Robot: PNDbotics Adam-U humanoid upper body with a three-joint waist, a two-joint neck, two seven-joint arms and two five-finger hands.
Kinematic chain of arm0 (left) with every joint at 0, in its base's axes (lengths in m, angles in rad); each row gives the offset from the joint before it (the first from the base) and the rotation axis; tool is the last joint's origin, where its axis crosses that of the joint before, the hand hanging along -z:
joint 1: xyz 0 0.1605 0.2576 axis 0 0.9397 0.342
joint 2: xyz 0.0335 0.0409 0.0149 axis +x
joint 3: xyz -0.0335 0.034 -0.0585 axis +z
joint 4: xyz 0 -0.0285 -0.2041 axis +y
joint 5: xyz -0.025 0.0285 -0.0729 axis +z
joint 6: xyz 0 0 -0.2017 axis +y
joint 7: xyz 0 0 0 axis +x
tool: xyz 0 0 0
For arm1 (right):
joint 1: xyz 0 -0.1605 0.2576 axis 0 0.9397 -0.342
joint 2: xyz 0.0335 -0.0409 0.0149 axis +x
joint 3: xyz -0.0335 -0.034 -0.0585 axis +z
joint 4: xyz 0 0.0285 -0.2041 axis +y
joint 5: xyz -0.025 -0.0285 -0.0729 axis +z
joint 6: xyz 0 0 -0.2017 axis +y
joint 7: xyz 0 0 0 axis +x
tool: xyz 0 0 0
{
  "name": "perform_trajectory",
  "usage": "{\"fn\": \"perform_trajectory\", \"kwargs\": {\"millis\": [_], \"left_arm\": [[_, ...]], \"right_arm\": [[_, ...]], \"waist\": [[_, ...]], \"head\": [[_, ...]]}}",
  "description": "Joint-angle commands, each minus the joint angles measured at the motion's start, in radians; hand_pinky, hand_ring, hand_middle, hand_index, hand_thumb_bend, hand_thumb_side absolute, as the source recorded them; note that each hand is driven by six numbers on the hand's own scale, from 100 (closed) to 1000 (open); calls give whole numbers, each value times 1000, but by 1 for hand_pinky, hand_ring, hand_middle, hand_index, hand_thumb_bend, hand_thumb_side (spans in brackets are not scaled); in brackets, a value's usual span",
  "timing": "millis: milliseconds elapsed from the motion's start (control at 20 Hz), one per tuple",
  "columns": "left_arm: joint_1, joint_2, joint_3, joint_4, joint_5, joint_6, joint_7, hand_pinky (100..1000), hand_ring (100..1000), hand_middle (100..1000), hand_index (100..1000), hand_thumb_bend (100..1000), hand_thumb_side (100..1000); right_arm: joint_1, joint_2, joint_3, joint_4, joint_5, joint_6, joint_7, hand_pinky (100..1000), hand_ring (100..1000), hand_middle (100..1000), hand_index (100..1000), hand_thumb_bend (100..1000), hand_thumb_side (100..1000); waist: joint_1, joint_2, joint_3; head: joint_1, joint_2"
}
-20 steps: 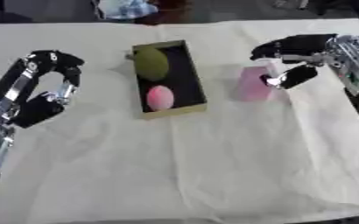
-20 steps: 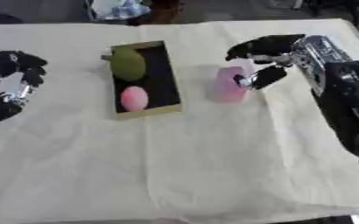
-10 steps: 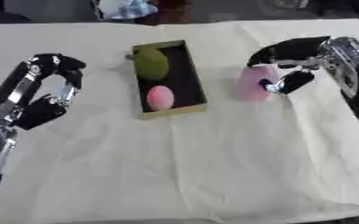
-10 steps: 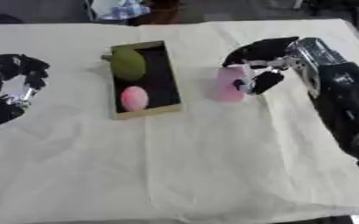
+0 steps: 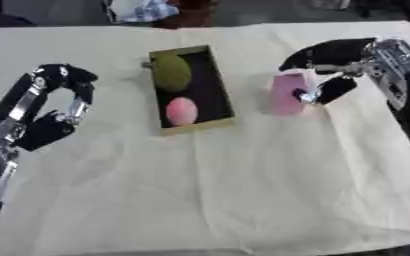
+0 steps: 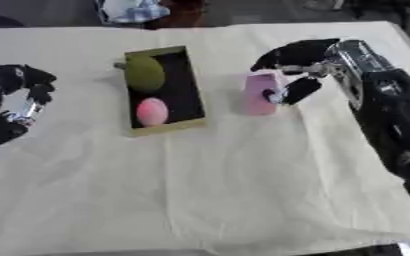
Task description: Pick up objects on the table and place them in the box.
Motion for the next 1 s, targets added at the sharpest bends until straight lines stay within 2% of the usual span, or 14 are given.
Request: {"fn": "perform_trajectory", "kwargs": {"millis": [50, 350, 800, 1000], "left_arm": [[-6, 14, 12, -8, 5, 0, -3, 704, 531, 550, 729, 100, 637], [-5, 12, 12, -7, 5, 0, -4, 704, 531, 550, 728, 100, 639], [-3, 8, 11, -5, 5, 0, -6, 703, 531, 550, 728, 100, 640], [-3, 6, 9, -4, 5, 0, -7, 704, 531, 550, 728, 100, 641]], "right_arm": [[-14, -40, 1, -41, -57, 8, 16, 894, 963, 918, 1000, 100, 982], [-9, -33, 36, -54, -80, 9, 72, 893, 965, 917, 1000, 100, 1000], [3, 0, 58, -26, 28, -23, 74, 892, 964, 923, 1000, 100, 1000], [10, 15, 47, 9, 87, -26, 51, 891, 956, 918, 1000, 100, 1000]], "waist": [[-10, -28, -1], [-10, -28, -1], [-8, -27, -1], [-7, -27, 0]], "head": [[-2, -2], [-6, -2], [-10, -2], [-11, -2]]}}
